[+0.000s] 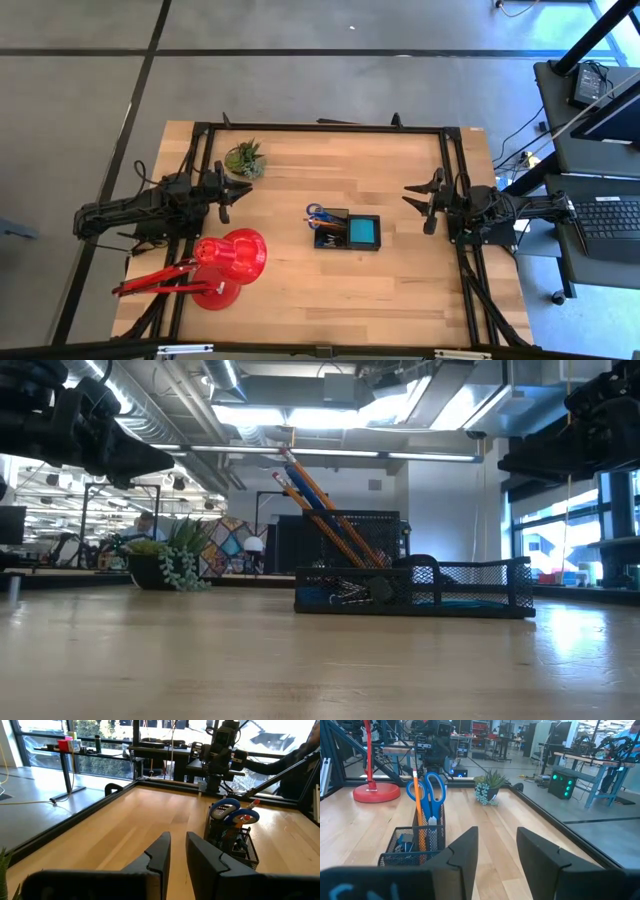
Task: Pick and place office supplies into organizer
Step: Return to Home Position
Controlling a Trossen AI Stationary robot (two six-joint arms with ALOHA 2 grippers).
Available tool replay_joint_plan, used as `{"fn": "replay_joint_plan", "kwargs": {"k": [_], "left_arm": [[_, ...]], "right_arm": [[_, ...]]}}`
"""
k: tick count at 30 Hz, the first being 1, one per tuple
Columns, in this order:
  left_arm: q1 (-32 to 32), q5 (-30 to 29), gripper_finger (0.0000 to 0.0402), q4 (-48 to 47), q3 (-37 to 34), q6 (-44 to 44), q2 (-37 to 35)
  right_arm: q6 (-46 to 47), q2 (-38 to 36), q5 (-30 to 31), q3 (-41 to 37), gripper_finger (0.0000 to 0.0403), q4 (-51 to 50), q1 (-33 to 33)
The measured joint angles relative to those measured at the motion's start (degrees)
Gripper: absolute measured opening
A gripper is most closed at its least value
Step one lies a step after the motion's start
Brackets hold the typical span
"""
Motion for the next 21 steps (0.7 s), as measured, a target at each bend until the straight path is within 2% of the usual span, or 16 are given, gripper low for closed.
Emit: {"fn": "replay_joint_plan", "kwargs": {"k": [21], "left_arm": [[0.01, 0.01, 0.0053, 0.00, 0.00, 0.00, 0.00]], "right_arm": [[-0.08, 0.00, 0.00, 0.02, 0.0139, 0.01, 0.00]]}}
